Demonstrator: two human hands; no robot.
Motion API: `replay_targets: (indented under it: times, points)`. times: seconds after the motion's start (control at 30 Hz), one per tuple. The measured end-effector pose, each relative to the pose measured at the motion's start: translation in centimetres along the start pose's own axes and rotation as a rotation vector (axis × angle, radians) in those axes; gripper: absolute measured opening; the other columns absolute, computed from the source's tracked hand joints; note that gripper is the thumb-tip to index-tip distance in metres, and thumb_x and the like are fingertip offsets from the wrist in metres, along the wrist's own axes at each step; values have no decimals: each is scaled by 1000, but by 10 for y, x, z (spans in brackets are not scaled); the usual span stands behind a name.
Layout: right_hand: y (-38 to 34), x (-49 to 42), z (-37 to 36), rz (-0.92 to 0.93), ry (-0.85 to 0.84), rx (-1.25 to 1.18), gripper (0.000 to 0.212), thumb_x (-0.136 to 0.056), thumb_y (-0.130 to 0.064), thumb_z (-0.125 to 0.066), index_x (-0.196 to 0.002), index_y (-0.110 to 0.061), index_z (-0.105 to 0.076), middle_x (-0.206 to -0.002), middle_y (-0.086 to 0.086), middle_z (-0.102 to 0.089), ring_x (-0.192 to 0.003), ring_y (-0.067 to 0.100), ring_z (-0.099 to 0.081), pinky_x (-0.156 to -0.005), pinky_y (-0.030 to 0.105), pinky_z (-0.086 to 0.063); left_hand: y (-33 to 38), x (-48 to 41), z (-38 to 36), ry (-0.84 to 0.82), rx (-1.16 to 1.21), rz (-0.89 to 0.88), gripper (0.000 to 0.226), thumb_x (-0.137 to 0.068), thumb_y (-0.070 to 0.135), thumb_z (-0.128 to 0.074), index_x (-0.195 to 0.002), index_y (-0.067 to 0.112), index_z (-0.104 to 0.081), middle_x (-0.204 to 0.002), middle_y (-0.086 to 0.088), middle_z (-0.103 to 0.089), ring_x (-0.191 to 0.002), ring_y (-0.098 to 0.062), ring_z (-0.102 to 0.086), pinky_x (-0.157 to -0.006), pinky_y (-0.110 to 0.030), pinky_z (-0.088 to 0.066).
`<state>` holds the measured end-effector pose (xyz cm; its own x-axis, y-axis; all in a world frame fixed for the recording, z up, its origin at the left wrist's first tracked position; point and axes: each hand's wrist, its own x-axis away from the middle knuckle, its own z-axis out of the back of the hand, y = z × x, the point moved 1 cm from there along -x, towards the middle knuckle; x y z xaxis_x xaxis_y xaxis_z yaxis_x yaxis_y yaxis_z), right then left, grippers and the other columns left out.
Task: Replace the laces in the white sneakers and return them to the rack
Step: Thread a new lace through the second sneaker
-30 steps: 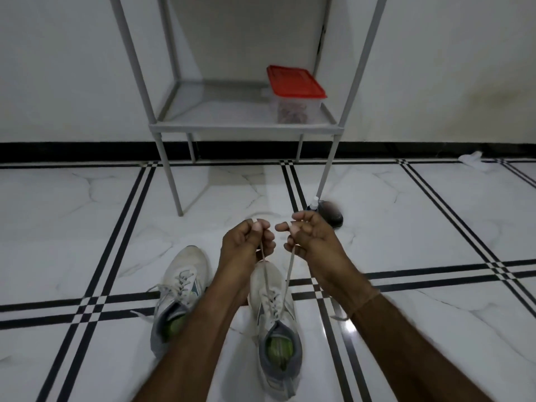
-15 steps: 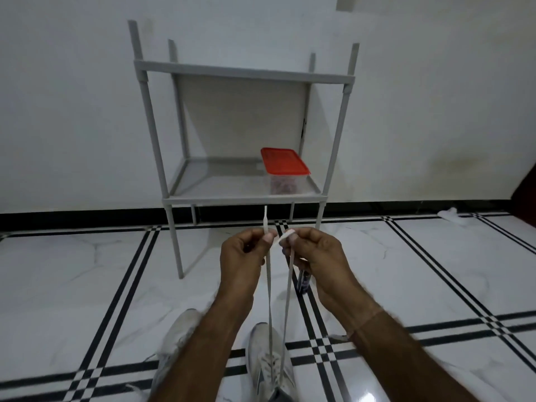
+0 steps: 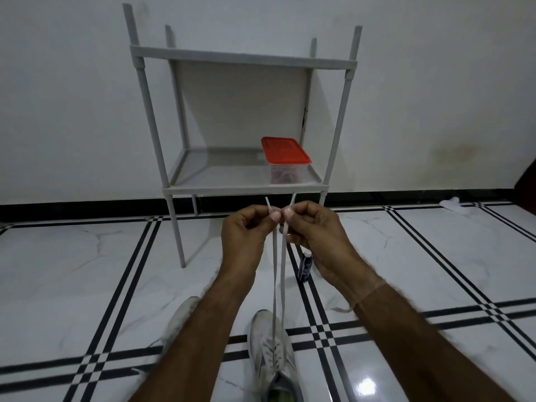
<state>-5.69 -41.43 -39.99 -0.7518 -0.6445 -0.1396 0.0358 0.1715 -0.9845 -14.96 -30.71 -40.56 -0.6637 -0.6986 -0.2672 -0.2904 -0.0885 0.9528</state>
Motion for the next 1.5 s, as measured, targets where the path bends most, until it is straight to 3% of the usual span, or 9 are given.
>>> replay_targets:
  times: [0.2, 0.4, 0.6, 0.7, 0.83, 0.93, 1.17, 1.33, 1.5]
  points:
    - [5, -1, -2, -12, -38, 85, 9, -98, -10, -65, -101, -1, -65, -81, 11, -72, -76, 18, -69, -65, 23, -55, -12, -2, 0, -30, 69, 96, 14, -91, 21, -72, -103, 17, -77, -96, 1, -78, -95, -12, -71, -77, -19, -53]
    - [15, -12, -1, -1, 45, 47, 7, -101, -5, -60, -99, 1, -62, -84, 13, -73, -66, 14, -65, -63, 26, -56, -54, 22, 2, -370, -5, 240, 36, -104, 42, -45, -121, 17, -65, -98, 0, -75, -96, -17, -72, -91, -39, -57]
    - [70, 20, 10, -80, -35, 370, 28, -106, -35, -50, -109, -16, -70, -95, -17, -72, -87, -5, -64, -72, 17, -50, -77, 7, 3, -36, 433, 403, 28, -107, 27, -44, -89, 10, -58, -63, 1, -50, -58, -12, -54, -71, -33, -57]
    - [109, 37, 2, -168, -276, 435, 18, -102, -23, -62, -99, -9, -72, -82, -6, -75, -71, 2, -64, -61, 15, -47, -86, 0, 5, 64, 562, 427, 32, -106, 33, -43, -91, 10, -60, -67, -1, -62, -67, -14, -64, -76, -33, -59]
    - [126, 25, 5, -130, -186, 288, 17, -102, -13, -60, -97, -1, -72, -79, 12, -73, -66, 16, -60, -57, 25, -47, -129, 28, 19, -107, 211, 571, 69, -98, 67, -28, -123, 15, -66, -99, 0, -76, -102, -18, -70, -87, -35, -54]
    - [133, 13, 15, -162, -155, 227, 20, -102, -14, -60, -99, 2, -71, -83, 13, -73, -65, 16, -58, -55, 22, -45, -158, 63, 28, -351, 22, 608, 44, -103, 48, -43, -119, 14, -68, -101, -4, -77, -103, -22, -72, -92, -34, -56]
    - [204, 48, 35, -284, -191, 463, 23, -98, -42, -66, -99, -20, -75, -95, -3, -77, -90, 9, -71, -82, 32, -56, -184, 65, 29, -30, 151, 655, 31, -104, 36, -49, -96, 14, -69, -81, 0, -71, -76, -15, -68, -69, -30, -55]
    - [241, 70, 25, -262, -241, 514, 16, -90, -24, -76, -80, -11, -78, -76, 5, -75, -72, 21, -71, -74, 39, -58, -200, 68, 28, 56, 215, 723, 39, -104, 44, -44, -102, 14, -69, -97, 1, -78, -92, -14, -72, -71, -29, -58]
    - [247, 67, 35, -330, -118, 360, 11, -93, -15, -74, -90, -4, -76, -69, 11, -72, -58, 11, -65, -56, 20, -48, -226, 104, 42, -121, -51, 765, 15, -97, 20, -66, -110, 11, -70, -98, -10, -77, -86, -18, -74, -64, -20, -53]
